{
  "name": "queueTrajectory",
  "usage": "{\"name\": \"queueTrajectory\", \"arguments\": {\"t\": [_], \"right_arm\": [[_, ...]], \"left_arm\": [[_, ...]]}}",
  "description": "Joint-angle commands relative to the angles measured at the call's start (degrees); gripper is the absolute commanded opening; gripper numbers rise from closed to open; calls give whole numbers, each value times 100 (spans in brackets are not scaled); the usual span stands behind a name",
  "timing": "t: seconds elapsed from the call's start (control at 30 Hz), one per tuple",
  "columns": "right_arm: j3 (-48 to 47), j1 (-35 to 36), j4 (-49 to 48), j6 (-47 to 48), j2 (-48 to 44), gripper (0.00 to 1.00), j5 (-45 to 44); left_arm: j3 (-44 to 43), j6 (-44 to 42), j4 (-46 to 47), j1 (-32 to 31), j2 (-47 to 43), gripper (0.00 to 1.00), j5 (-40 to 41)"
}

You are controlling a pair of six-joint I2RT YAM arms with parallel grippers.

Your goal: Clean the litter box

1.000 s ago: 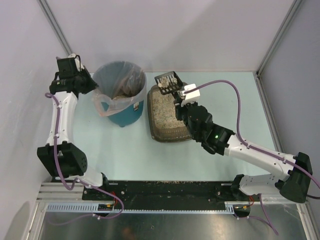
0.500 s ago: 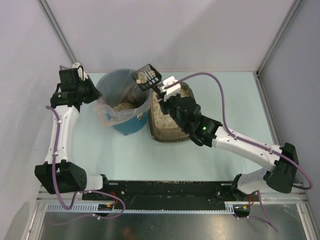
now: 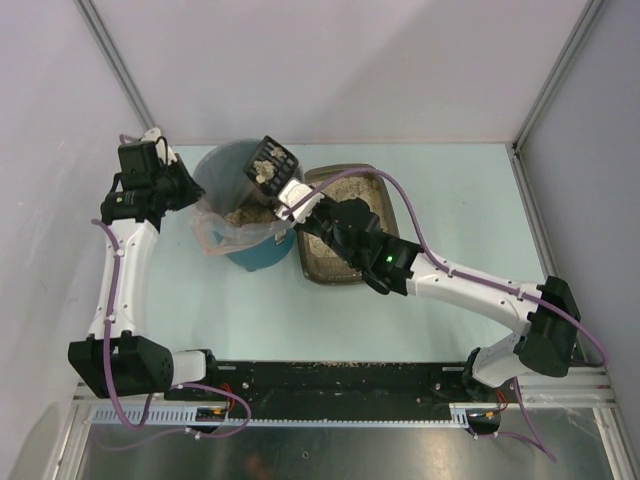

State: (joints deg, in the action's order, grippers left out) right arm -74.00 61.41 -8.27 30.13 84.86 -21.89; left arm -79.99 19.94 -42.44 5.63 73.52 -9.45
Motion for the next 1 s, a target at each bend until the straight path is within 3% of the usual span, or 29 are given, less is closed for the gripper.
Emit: {"name": "queueTrajectory", "arguments": {"t": [0.0, 0.17, 0.4, 0.73, 0.97], "right_arm": [[-308, 204, -324, 1520, 4, 0, -324], [-308, 468, -412, 2486, 302, 0, -509], [-308, 838, -1465, 3910, 786, 0, -1107], [-238, 873, -1871, 4791, 874, 0, -1370], [-194, 978, -1512, 4704, 787, 0, -1221]], "left_arm": [[-184, 238, 842, -79, -452, 0, -672], [-158, 256, 842, -71, -435, 0, -707], [-114, 273, 860, -79, -443, 0, -716], [-96, 264, 868, -53, -426, 0, -690], [-105, 264, 877, -35, -399, 0, -707]]}}
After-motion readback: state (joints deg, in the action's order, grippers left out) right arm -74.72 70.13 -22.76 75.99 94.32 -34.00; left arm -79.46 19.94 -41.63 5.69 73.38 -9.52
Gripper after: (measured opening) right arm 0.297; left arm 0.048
